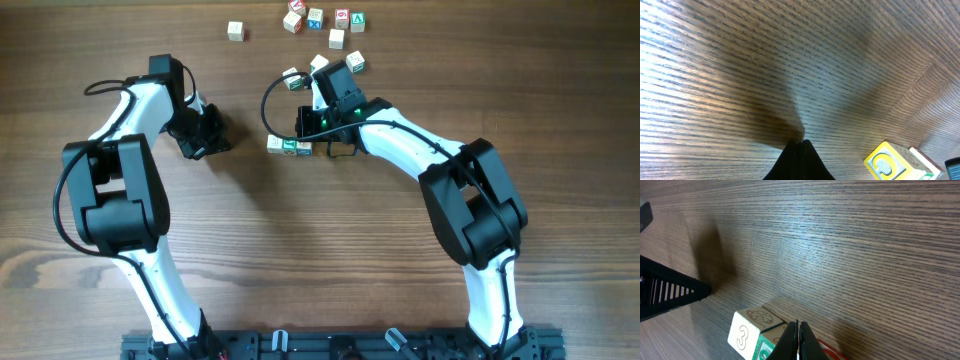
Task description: Form a horizontal line
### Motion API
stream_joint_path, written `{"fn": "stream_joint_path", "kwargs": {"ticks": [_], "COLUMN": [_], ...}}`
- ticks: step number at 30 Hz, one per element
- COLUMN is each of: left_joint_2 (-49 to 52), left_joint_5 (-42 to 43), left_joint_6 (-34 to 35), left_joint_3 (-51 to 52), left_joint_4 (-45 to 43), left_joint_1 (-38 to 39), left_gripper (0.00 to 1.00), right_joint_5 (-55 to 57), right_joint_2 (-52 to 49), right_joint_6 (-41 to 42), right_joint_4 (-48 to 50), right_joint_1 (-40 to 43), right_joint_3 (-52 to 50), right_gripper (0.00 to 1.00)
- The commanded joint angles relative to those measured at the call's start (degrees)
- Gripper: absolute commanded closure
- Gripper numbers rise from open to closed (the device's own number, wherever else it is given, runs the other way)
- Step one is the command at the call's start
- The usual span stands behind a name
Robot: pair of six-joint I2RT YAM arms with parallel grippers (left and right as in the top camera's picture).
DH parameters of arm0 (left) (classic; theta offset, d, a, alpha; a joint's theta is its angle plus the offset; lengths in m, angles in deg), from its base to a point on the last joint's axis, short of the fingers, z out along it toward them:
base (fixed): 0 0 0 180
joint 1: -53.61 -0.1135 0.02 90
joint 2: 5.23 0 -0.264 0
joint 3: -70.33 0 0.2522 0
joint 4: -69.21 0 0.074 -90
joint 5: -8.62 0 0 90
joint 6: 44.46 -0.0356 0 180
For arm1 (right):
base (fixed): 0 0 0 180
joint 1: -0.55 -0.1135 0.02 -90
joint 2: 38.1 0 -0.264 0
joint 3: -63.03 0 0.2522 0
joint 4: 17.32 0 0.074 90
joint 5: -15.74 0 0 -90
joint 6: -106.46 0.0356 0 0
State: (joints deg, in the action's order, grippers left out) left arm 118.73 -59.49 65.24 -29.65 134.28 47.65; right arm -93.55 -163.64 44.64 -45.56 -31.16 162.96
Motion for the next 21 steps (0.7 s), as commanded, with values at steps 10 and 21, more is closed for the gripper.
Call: {"fn": "stream_joint_path", "kwargs": {"ticks": [10, 21], "left_joint_2": [1.2, 1.2], "left_joint_5": [-5.0, -5.0], "left_joint_6": [0.7, 0.7], "left_joint_3": [0.8, 0.8], "left_joint_4": [-0.3, -0.3], "left_joint_1": [-0.4, -0.4], "left_gripper": [0.95, 0.96], "right_joint_5": [0.0, 0.0], "right_joint_2": [-0.6, -0.6], "right_joint_6": [-1.0, -1.0], "right_joint_4": [-1.6, -1.3], "right_joint_1": [-0.2, -0.2], "right_joint_3": [0.8, 0.8], "right_gripper": [0.95, 0.95]}}
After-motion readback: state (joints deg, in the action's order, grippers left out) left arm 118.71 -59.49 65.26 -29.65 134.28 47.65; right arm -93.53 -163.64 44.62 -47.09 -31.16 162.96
